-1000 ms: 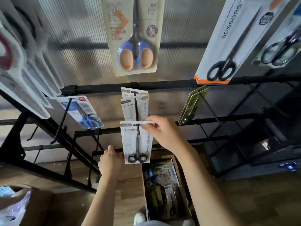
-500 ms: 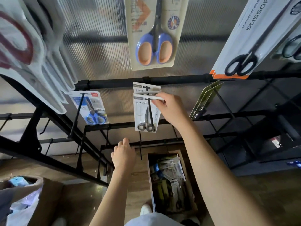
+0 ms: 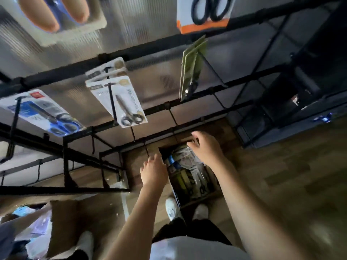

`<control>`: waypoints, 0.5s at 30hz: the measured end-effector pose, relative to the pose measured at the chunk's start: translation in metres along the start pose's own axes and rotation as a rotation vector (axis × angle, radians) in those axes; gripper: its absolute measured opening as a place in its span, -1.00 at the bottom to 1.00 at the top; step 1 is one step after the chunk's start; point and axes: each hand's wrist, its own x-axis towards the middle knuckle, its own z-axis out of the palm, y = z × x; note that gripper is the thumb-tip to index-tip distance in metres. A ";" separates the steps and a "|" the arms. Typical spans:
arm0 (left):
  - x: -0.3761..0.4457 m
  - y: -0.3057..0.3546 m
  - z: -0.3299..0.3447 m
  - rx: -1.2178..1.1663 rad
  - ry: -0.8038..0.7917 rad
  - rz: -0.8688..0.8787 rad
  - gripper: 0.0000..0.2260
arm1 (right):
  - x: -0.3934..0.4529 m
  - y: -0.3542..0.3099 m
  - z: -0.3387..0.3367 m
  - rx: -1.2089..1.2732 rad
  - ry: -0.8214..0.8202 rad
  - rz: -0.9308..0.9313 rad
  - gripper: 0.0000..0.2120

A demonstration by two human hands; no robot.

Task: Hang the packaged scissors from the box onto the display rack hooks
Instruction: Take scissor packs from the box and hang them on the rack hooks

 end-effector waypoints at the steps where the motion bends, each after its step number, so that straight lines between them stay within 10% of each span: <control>1: -0.001 0.008 0.009 0.027 -0.019 0.025 -0.66 | -0.008 0.019 0.004 -0.013 -0.021 0.042 -0.56; 15: 0.027 0.055 0.163 0.323 -0.252 0.257 -0.55 | -0.057 0.189 0.074 -0.076 -0.198 0.264 -0.43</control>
